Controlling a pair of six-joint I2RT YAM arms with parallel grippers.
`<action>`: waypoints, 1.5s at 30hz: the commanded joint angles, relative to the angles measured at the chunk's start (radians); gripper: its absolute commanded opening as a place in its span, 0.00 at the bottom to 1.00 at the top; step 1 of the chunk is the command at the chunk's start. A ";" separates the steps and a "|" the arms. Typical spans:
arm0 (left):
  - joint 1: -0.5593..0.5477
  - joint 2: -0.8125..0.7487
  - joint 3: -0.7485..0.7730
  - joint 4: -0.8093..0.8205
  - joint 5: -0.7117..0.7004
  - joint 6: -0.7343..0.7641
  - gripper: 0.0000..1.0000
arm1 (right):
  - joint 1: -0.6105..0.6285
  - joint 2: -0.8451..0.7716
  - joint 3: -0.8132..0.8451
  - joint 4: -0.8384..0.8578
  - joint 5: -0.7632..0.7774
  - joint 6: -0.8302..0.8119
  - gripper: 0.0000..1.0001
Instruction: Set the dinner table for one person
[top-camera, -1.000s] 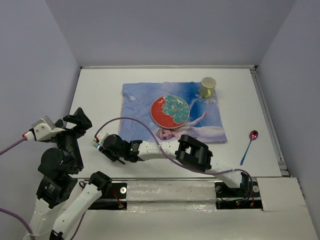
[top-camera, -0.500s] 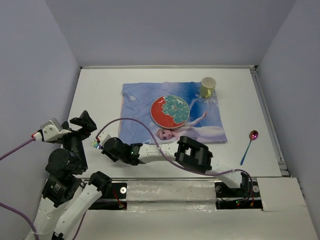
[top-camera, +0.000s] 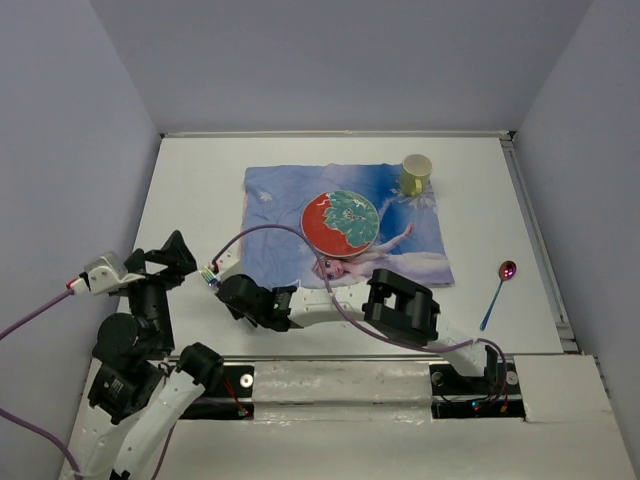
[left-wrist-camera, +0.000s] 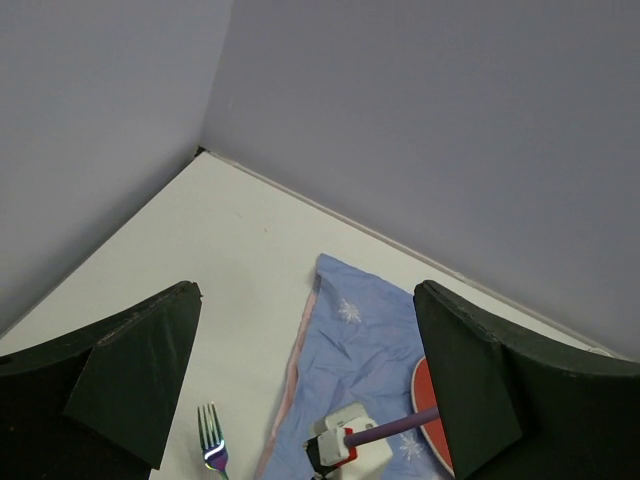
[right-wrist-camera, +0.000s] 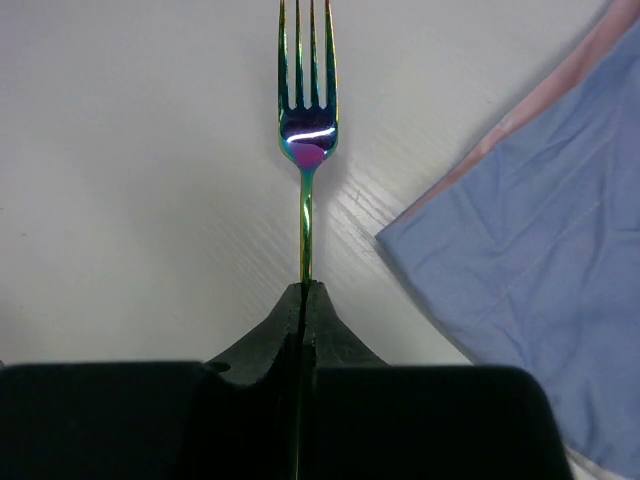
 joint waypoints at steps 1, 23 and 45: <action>-0.005 -0.026 -0.017 0.077 0.042 0.002 0.99 | 0.011 -0.156 -0.040 0.064 0.136 0.092 0.00; -0.106 -0.131 -0.043 0.089 0.067 0.011 0.99 | -0.285 -0.155 -0.049 -0.037 0.410 0.384 0.00; -0.120 -0.144 -0.048 0.109 0.075 0.014 0.99 | -0.313 0.002 0.078 -0.160 0.341 0.431 0.31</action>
